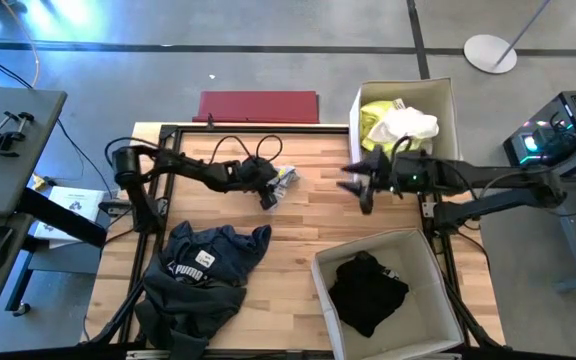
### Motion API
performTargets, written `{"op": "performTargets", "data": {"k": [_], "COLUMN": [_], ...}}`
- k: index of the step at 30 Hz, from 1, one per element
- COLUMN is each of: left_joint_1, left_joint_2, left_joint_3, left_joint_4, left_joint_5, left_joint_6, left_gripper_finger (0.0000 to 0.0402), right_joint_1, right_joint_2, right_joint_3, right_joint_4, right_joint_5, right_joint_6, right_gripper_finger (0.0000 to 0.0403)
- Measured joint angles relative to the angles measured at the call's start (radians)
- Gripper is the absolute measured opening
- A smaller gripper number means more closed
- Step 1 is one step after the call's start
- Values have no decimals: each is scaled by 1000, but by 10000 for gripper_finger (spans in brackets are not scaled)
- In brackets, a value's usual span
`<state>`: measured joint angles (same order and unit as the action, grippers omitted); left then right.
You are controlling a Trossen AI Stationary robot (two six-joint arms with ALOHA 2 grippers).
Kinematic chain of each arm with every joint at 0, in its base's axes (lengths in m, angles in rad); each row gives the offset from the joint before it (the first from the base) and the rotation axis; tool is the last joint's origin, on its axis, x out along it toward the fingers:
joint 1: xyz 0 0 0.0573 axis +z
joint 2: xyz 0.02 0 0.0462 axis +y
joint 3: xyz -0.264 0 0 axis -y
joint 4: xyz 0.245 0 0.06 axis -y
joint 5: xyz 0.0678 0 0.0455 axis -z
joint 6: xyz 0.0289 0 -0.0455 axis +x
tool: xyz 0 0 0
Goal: Sort clothes
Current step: Put the gray shorts in the top white bin
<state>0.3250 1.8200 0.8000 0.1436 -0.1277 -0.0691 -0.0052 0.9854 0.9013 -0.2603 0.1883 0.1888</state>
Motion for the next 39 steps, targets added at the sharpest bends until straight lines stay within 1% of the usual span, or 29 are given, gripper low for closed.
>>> {"op": "performTargets", "data": {"k": [2, 5, 6, 7, 10, 12, 17, 20, 23, 26, 32, 35, 37, 39], "left_joint_1": [13, 14, 13, 10, -9, -30, -109, -155, -195, -227, -263, -264, -267, -268], "left_joint_2": [29, 37, 28, 13, -53, -115, -271, -351, -402, -432, -443, -444, -444, -444], "left_joint_3": [11, 19, 20, 20, 12, 12, 13, 14, 15, 14, 14, 14, 14, 14], "left_joint_4": [17, 11, 5, -1, -37, -33, -27, -10, 2, 48, 122, 145, 153, 164], "left_joint_5": [42, 63, 68, 71, 87, 99, 119, 124, 123, 123, 125, 123, 120, 120], "left_joint_6": [-6, 11, 21, 25, 44, 60, 101, 116, 126, 136, 196, 196, 197, 192], "left_gripper_finger": [114, 42, 23, 14, 17, 10, 5, 3, 2, 1, 1, 1, 1, 2], "right_joint_1": [30, 49, 49, 48, 37, 26, 4, -2, -2, -2, -3, -2, -2, -2], "right_joint_2": [28, 73, 88, 103, 159, 199, 291, 340, 383, 418, 483, 506, 516, 520], "right_joint_3": [0, 1, 1, 1, 1, 0, 0, 0, 0, 1, 1, 1, 1, 1], "right_joint_4": [40, 58, 59, 57, 42, 41, 77, 155, 254, 338, 437, 471, 500, 526], "right_joint_5": [-7, -10, -9, -7, 3, 19, 92, 93, 88, 47, -130, -144, -138, -136], "right_joint_6": [-40, -68, -75, -79, -86, -101, -166, -222, -278, -306, -329, -332, -329, -329], "right_gripper_finger": [206, 206, 206, 206, 206, 206, 206, 206, 206, 206, 202, 178, 149, 111]}}
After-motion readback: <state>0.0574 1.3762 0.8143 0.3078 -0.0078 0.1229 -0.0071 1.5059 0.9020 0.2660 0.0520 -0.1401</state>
